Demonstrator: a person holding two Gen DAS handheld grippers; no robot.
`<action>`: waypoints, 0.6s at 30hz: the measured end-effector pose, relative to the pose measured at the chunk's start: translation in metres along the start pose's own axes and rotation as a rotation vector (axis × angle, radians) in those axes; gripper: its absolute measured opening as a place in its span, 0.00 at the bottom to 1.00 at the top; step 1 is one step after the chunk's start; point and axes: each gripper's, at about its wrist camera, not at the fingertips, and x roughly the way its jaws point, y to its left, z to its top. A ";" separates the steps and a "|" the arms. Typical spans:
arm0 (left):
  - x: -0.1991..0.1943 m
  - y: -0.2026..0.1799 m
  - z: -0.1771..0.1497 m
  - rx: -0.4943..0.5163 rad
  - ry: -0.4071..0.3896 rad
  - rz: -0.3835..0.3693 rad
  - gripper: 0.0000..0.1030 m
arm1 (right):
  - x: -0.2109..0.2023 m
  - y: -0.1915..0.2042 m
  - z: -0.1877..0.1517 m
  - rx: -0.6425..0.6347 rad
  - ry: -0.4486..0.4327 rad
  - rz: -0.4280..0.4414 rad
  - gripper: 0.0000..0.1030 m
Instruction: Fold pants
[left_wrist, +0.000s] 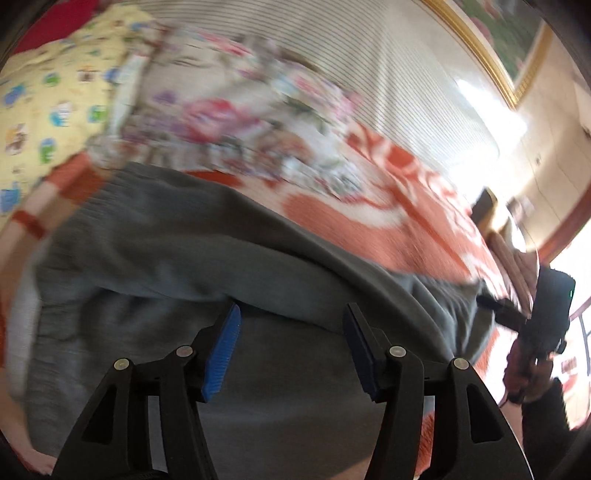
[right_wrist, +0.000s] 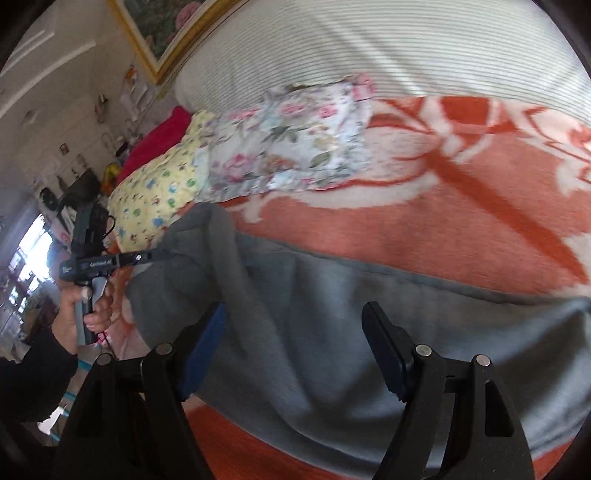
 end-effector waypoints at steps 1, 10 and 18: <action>-0.004 0.010 0.006 -0.017 -0.011 0.015 0.57 | 0.011 0.009 0.004 -0.010 0.008 0.013 0.74; -0.004 0.079 0.066 -0.082 -0.040 0.138 0.74 | 0.083 0.055 0.026 -0.088 0.094 0.009 0.74; 0.038 0.121 0.108 -0.073 0.039 0.204 0.76 | 0.125 0.074 0.038 -0.163 0.126 -0.046 0.74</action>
